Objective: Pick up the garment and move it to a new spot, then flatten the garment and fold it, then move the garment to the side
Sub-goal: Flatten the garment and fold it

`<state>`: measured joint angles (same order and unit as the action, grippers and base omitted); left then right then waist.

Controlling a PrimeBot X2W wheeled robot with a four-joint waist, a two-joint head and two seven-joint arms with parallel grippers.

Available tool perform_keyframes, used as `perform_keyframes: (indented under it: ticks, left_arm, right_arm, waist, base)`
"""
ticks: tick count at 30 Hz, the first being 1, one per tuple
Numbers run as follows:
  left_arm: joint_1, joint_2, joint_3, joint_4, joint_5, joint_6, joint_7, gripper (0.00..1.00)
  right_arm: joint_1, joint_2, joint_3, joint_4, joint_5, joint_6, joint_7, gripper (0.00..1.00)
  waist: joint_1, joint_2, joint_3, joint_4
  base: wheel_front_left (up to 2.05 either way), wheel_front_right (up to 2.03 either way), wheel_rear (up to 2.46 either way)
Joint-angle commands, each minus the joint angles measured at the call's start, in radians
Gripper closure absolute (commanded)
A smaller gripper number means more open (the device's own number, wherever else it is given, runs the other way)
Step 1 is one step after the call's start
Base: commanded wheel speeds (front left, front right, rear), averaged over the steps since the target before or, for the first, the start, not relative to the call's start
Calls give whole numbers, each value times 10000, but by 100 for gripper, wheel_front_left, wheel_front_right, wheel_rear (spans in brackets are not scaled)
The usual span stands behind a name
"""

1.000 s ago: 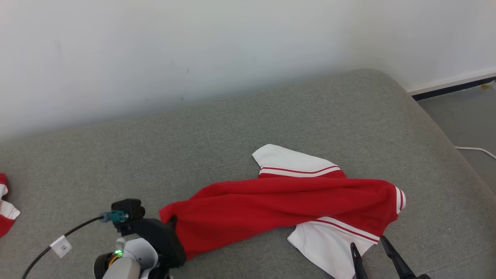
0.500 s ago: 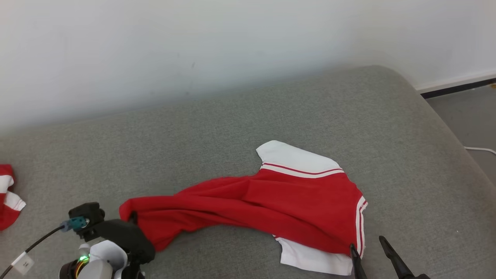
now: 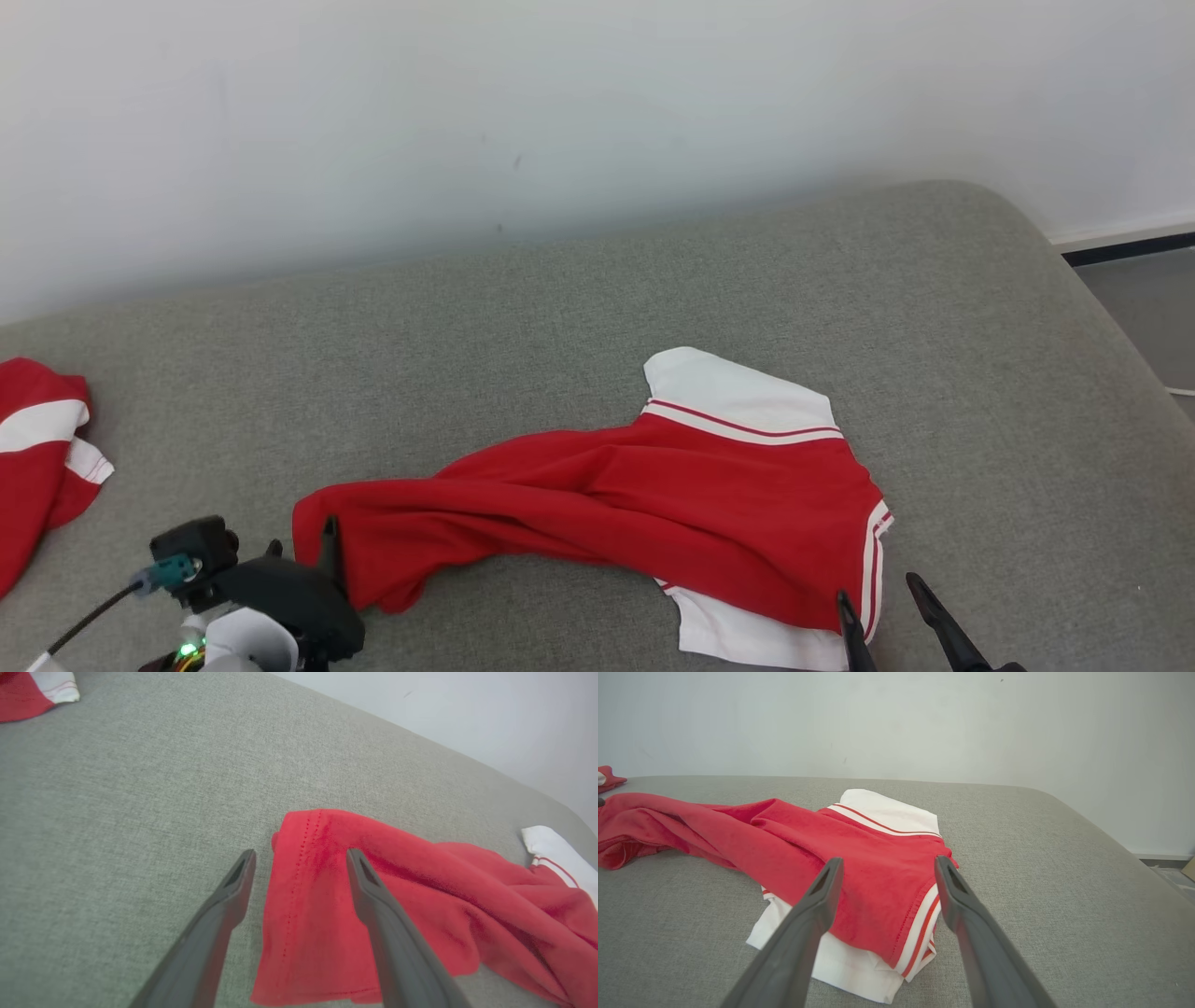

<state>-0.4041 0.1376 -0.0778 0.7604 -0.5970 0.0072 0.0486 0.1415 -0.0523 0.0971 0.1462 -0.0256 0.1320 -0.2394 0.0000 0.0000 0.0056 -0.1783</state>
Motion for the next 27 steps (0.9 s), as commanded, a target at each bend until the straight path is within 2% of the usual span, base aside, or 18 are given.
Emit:
perform_keyframes:
  ticks: [1,6,10,11,15,19,22,27]
  left_arm:
    - [395,0,52,-109,-24,-139,-285,0]
    - [1049,6,41,-560,105,-340,-1249,0]
    - [2254,155,-71,-1511,672,-592,-2893,0]
    - [2508,158,-67,-1824,814,-626,-3025,0]
    - [3782,-16,364,-3744,1651,-652,-3139,0]
    - [5228,-388,821,-5742,2539,-898,-3138,0]
    - [6050,-621,968,-6551,2928,-1127,-3141,0]
    - [6749,-798,1159,-7143,3266,-1316,-3142,0]
  right_arm:
    - [-11,12,-39,24,39,-26,-42,0]
    - [13,14,-95,25,51,-26,-51,0]
    - [48,15,-176,-6,55,-26,-83,0]
    - [49,17,-189,-9,44,-26,-94,0]
    - [118,16,-426,9,-14,-26,-117,0]
    - [179,15,-775,112,-114,-26,-155,0]
    - [276,13,-1025,252,-191,-26,-172,0]
    - [411,16,-1360,574,-221,-26,-104,0]
  waist:
    - [0,0,-101,76]
    - [0,0,-245,187]
    - [0,0,-423,383]
    - [0,0,-446,422]
    - [0,0,-526,665]
    - [0,0,-583,887]
    - [0,0,-647,1063]
    - [0,0,-785,1328]
  base:
    - [0,0,0]
    - [0,0,0]
    - [0,0,0]
    - [0,0,0]
    - [0,0,0]
    - [0,0,0]
    - [0,0,0]
    - [0,0,0]
